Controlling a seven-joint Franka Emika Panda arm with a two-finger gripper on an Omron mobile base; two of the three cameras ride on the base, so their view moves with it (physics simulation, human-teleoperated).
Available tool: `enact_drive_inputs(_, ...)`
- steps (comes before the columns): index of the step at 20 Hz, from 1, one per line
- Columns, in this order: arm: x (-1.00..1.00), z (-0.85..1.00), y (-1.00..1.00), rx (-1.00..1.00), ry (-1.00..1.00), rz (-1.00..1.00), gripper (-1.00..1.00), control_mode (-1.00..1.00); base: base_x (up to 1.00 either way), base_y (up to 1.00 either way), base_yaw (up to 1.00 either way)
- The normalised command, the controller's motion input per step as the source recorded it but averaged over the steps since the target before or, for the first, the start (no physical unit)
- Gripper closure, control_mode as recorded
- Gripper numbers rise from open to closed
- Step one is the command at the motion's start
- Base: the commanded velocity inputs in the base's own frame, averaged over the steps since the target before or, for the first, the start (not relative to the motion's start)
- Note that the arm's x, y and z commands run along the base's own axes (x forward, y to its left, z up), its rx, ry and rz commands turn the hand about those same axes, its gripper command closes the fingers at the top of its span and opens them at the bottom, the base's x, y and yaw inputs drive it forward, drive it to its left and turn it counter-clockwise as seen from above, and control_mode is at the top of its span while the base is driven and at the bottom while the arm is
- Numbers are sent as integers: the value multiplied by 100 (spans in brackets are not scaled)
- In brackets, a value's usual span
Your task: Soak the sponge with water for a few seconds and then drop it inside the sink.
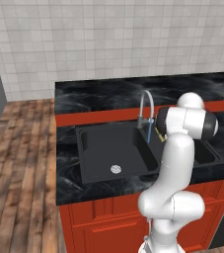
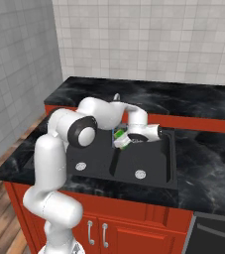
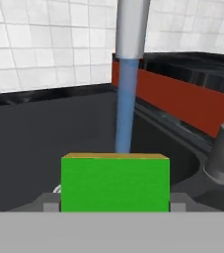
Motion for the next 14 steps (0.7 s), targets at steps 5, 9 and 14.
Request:
enact_drive_inputs(5,0,22,-47,-7,23,0,100,-100,0,0,0)
enact_drive_inputs(9,-5,0,-53,-8,21,0,100,-100,0,0,0)
enact_drive_inputs(14,-21,0,-40,-6,15,0,100,-100,0,0,0)
